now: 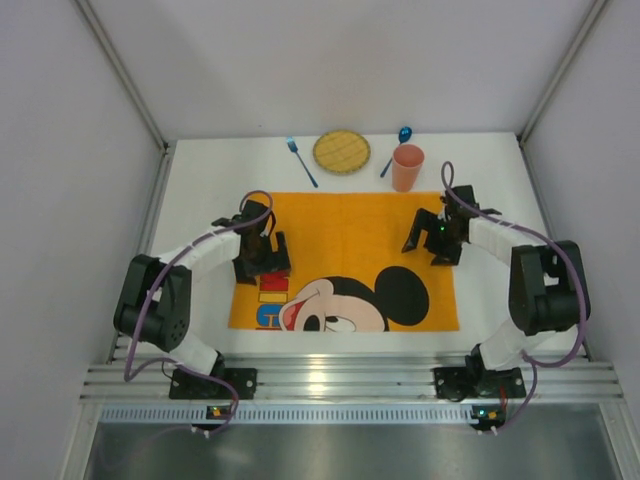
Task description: Set the dinner table for one person
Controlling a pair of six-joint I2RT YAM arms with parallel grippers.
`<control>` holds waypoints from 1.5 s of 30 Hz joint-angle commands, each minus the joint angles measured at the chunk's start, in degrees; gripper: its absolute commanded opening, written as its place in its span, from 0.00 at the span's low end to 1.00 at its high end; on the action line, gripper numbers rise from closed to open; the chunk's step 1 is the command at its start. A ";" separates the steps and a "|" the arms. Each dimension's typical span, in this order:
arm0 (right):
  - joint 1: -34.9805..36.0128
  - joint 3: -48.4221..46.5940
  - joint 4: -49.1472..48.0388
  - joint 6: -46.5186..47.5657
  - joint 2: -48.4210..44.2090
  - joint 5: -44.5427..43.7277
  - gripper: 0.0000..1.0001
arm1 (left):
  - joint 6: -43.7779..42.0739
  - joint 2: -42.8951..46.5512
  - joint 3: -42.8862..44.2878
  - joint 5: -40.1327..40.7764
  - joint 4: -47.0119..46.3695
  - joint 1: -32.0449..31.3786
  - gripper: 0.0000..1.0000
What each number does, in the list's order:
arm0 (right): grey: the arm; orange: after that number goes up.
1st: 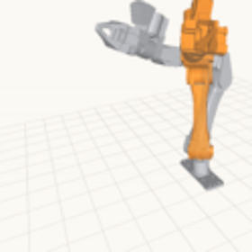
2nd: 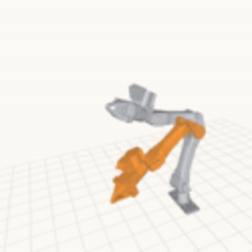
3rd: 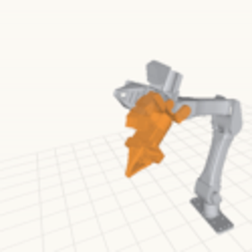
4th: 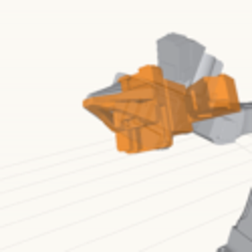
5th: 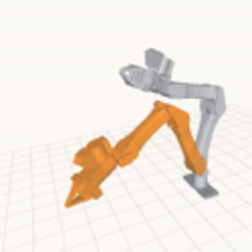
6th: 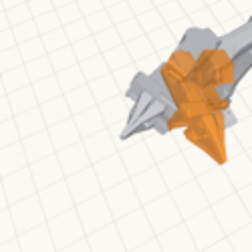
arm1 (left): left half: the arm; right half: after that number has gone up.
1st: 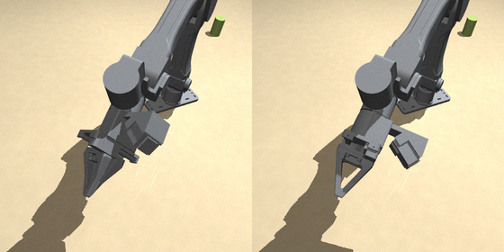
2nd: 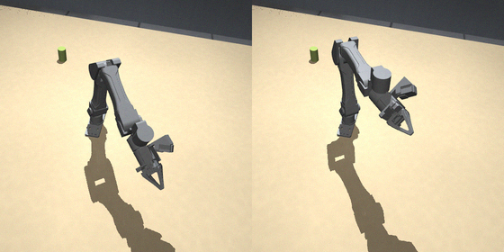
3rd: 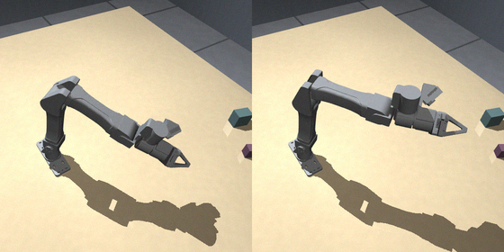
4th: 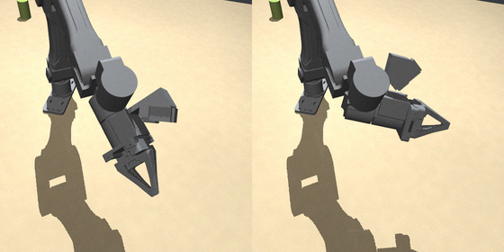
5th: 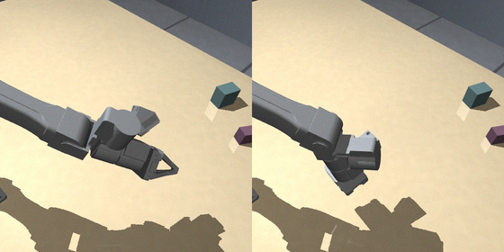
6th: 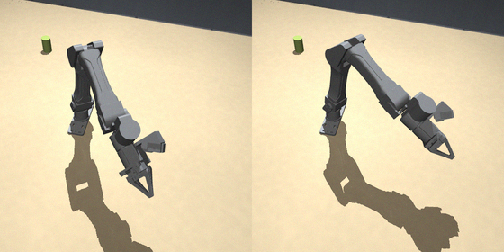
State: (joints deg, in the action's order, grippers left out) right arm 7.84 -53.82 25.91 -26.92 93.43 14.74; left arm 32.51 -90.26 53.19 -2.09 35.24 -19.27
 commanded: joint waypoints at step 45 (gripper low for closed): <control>-3.97 -11.73 22.60 0.11 -15.83 -6.57 1.00 | 24.19 -58.64 72.24 -9.34 -32.70 3.09 0.98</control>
State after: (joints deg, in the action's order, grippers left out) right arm 4.62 -61.60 47.64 -26.17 76.44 8.97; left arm 57.08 -149.82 124.53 -10.98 -0.10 -16.69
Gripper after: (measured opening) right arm 0.996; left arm 0.979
